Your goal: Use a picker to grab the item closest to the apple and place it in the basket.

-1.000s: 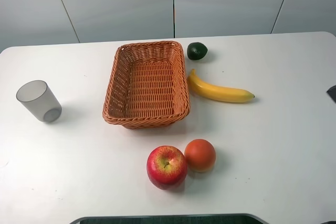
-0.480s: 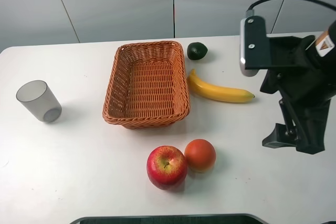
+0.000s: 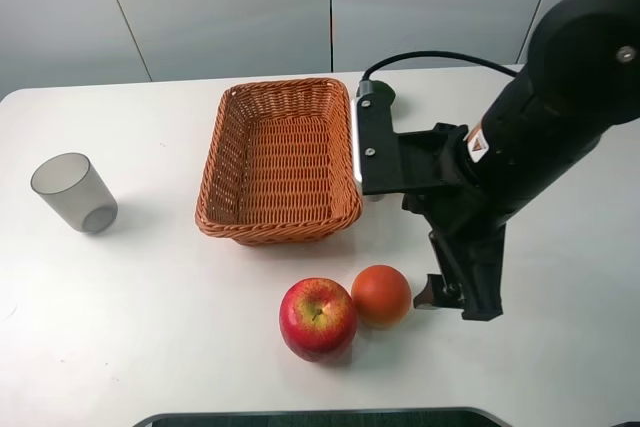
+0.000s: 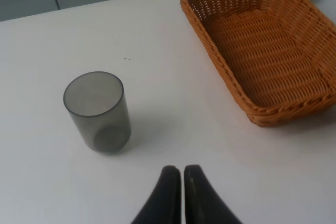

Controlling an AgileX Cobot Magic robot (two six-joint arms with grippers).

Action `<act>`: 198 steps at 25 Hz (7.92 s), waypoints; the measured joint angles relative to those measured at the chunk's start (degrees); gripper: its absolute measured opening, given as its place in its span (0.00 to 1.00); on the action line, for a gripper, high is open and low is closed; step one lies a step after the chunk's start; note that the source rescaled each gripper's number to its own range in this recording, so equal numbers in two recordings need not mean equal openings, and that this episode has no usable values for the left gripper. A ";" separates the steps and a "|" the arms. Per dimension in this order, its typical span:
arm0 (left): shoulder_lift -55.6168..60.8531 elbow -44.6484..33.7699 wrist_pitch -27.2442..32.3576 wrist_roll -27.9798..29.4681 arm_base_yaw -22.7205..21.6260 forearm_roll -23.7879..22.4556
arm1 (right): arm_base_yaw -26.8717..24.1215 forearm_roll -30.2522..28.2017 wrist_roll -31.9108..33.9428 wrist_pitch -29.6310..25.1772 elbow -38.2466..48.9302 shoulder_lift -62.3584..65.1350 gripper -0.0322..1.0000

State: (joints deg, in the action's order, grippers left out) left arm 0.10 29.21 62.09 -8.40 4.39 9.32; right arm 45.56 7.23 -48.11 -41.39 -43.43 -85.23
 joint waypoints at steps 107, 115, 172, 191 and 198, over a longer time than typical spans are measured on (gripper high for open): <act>0.00 0.00 0.00 0.18 0.00 0.00 | 2.96 0.56 24.56 7.86 1.88 -5.13 0.03; 0.00 0.00 0.00 0.18 0.00 0.00 | 2.96 -0.16 39.16 7.00 -2.79 2.94 0.03; 0.00 0.00 0.00 0.18 0.00 0.00 | -3.51 2.52 45.89 18.64 -31.98 -27.21 0.99; 0.00 0.00 0.00 0.18 0.00 0.00 | -31.01 -0.46 50.18 0.87 -12.83 2.49 1.00; 0.00 0.00 0.00 0.18 0.00 0.00 | -39.18 -4.25 50.78 -7.95 -7.28 19.29 1.00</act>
State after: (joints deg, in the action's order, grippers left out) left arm 0.10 29.21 62.09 -8.22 4.39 9.32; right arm 6.38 2.98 2.67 -49.34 -50.71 -65.93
